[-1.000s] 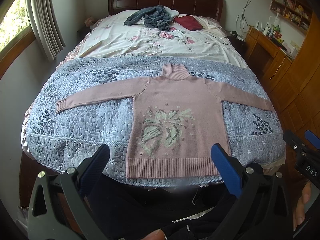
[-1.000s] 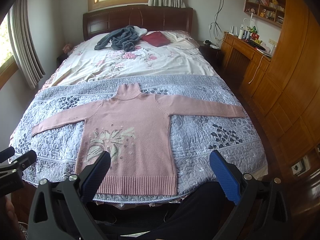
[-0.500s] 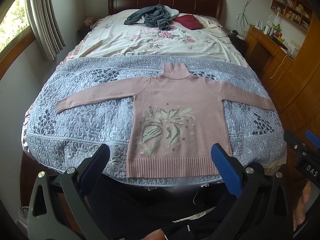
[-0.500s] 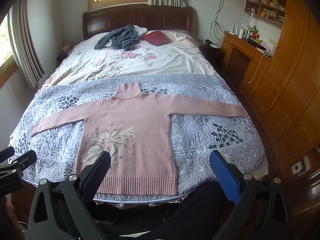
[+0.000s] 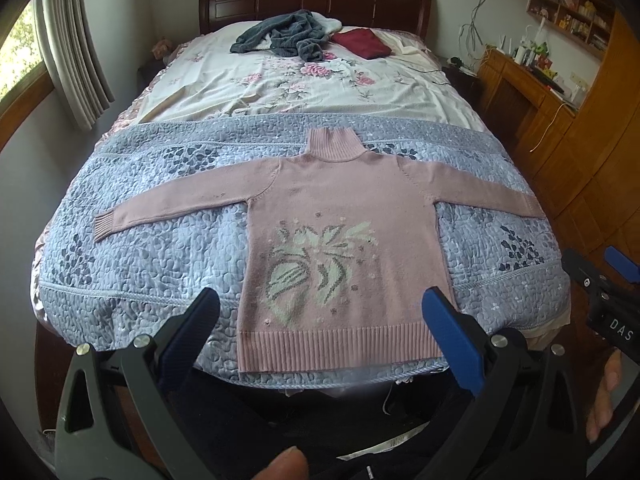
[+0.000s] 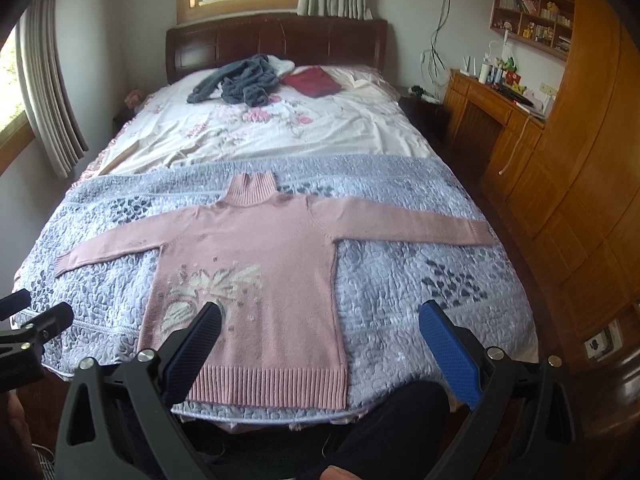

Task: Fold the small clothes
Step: 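Grasp the pink sweater's sleeve cuff with the right tool and lift it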

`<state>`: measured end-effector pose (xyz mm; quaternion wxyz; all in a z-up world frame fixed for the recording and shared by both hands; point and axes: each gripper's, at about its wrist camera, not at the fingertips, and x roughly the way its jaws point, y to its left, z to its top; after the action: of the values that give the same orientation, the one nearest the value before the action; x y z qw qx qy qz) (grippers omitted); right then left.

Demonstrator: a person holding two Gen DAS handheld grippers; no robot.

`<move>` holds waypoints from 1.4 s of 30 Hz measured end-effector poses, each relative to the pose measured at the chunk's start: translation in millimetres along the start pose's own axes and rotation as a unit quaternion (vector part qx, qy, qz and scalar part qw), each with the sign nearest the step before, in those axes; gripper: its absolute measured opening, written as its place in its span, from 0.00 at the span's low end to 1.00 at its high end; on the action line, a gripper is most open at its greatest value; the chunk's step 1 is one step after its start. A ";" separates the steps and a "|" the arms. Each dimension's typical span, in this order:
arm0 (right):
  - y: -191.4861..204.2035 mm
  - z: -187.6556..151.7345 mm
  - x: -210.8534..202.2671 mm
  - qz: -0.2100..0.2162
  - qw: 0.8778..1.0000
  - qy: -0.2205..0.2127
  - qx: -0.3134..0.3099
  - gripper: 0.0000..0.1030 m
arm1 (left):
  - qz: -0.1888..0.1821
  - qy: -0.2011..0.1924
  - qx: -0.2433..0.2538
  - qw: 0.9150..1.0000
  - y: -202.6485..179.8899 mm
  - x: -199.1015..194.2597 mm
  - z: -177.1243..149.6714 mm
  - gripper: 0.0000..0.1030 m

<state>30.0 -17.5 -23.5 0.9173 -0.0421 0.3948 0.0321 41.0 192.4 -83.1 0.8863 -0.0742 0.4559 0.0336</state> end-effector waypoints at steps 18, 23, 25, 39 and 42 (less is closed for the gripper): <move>-350.8 -19.8 285.5 0.066 0.909 0.096 0.401 0.61 | -0.130 -0.001 0.023 0.991 -43.2 141.2 49.2 0.97; -440.1 -45.6 367.6 0.145 0.818 0.095 0.549 0.58 | -0.145 0.021 -0.014 0.989 -47.5 177.3 57.3 0.97; -468.2 -52.9 392.7 0.146 0.791 0.079 0.588 0.56 | -0.156 0.026 -0.029 0.987 -47.0 188.0 59.9 0.97; -529.8 -49.6 480.5 0.127 0.758 0.058 0.637 0.40 | -0.148 0.061 -0.101 0.982 -31.7 244.9 74.7 0.97; -530.5 -43.9 485.5 0.125 0.766 0.056 0.628 0.30 | -0.152 0.067 -0.122 0.979 -21.7 256.1 75.2 0.97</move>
<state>380.3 -537.1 -379.0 0.7030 0.5912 0.3794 -0.1108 253.2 181.1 -246.0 0.8329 -0.2518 0.4901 -0.0510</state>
